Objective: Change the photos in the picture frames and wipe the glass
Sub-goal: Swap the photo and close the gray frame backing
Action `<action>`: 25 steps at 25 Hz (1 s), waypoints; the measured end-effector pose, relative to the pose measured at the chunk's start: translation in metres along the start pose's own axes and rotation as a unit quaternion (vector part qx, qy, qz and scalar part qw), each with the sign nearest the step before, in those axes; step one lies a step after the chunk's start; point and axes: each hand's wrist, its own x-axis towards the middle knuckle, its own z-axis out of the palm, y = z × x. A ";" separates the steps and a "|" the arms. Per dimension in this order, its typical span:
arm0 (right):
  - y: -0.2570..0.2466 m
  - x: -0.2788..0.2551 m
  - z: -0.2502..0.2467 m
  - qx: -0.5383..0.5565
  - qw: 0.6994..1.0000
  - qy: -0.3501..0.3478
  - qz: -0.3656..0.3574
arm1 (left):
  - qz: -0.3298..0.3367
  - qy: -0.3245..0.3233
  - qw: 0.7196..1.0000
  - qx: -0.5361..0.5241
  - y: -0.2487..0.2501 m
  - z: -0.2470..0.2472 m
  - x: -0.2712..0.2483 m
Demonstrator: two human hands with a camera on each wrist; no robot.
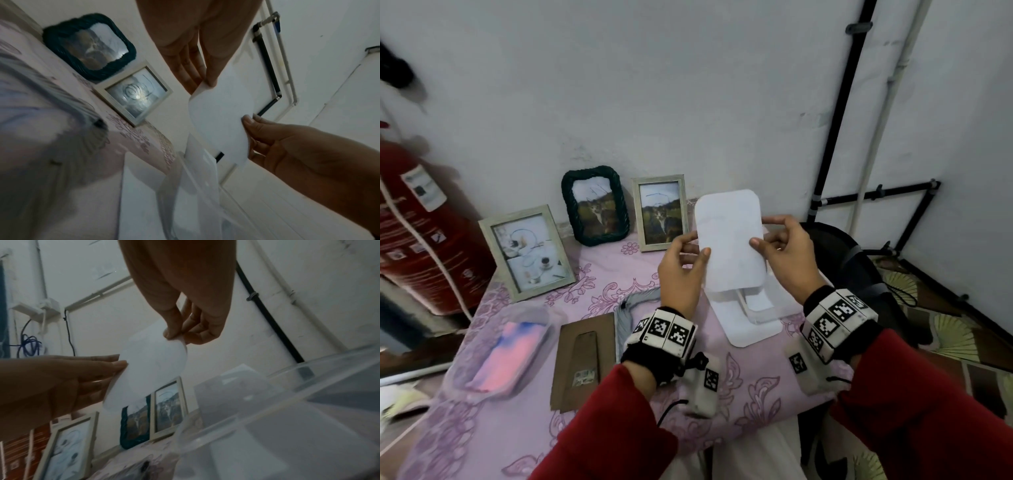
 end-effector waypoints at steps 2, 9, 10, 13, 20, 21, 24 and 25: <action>-0.002 -0.006 0.016 0.004 1.000 -0.020 -0.006 | -0.010 0.008 1.000 0.009 -0.004 -0.020 0.001; 0.002 -0.027 0.056 -0.063 0.980 -0.188 -0.006 | -0.057 0.014 0.998 0.024 -0.027 -0.082 -0.001; 0.005 -0.030 0.060 -0.076 0.976 -0.205 -0.004 | -0.066 0.004 0.997 0.039 -0.031 -0.089 -0.002; 0.013 -0.038 0.071 -0.096 0.968 -0.233 0.013 | -0.095 -0.053 0.990 0.093 -0.043 -0.107 -0.005; 0.029 -0.052 0.088 -0.148 0.943 -0.295 0.036 | -0.125 -0.074 0.979 0.145 -0.067 -0.135 -0.021; 0.032 -0.053 0.090 -0.158 0.939 -0.304 0.034 | -0.127 -0.077 0.977 0.155 -0.070 -0.137 -0.024; 0.038 -0.055 0.092 -0.183 0.926 -0.328 0.032 | -0.144 -0.083 0.968 0.187 -0.077 -0.140 -0.030; 0.040 -0.055 0.093 -0.187 0.924 -0.333 0.032 | -0.149 -0.086 0.967 0.190 -0.078 -0.141 -0.032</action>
